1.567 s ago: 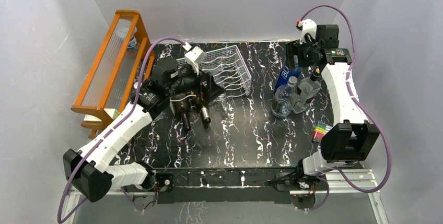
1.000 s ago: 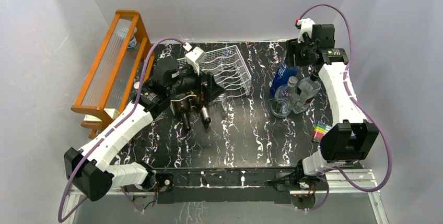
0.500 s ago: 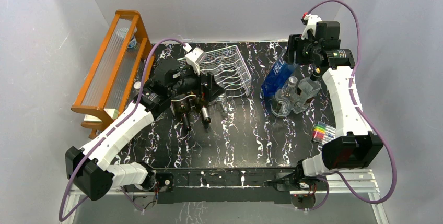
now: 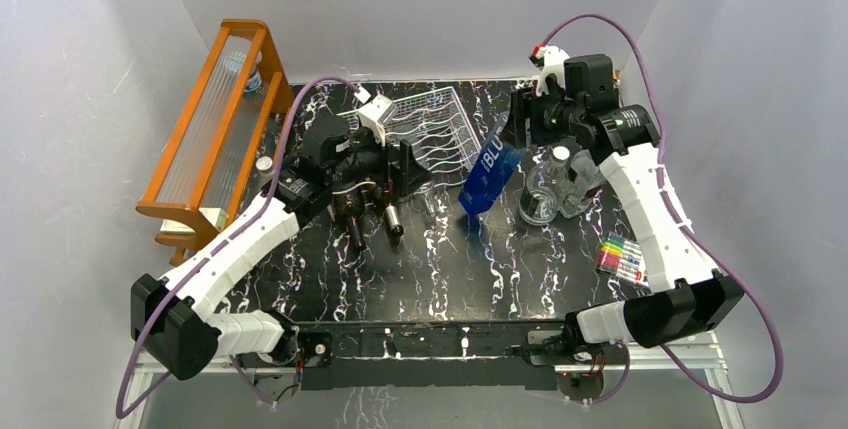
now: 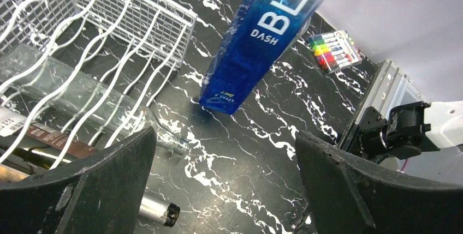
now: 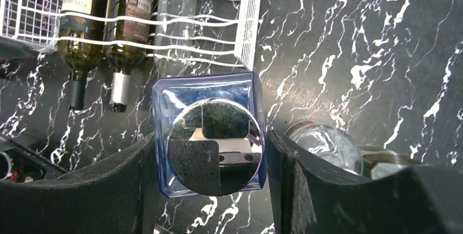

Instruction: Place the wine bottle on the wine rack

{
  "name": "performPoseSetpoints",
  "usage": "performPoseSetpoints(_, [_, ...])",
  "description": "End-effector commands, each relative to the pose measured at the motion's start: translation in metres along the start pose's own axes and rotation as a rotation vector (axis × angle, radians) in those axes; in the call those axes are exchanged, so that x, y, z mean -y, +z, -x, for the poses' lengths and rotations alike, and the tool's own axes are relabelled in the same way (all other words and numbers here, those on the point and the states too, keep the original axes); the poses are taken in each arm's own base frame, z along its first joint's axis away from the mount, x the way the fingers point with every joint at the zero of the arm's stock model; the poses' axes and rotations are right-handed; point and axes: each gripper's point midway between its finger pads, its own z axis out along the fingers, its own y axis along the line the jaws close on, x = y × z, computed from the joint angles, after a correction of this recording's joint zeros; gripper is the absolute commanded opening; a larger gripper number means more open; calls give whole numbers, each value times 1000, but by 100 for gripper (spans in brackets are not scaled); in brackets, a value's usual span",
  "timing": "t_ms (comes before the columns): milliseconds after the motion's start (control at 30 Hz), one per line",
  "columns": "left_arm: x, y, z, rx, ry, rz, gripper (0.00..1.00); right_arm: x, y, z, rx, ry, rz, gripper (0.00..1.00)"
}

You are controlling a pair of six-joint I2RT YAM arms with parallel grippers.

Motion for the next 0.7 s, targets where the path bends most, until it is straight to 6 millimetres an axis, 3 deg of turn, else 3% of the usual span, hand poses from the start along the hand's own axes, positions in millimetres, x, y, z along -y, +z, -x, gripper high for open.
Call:
performPoseSetpoints(0, [-1,6,-8,1,24,-26,98,-29,-39,37,188,10,91,29])
performPoseSetpoints(200, [14,18,-29,-25,110,-111,98,-54,-47,15,170,98,217,29])
performPoseSetpoints(333, [29,34,-47,-40,193,-159,98,-72,-55,10,206,186,310,29])
performPoseSetpoints(667, [59,62,-62,5,280,-257,98,-80,-74,14,292,338,341,29])
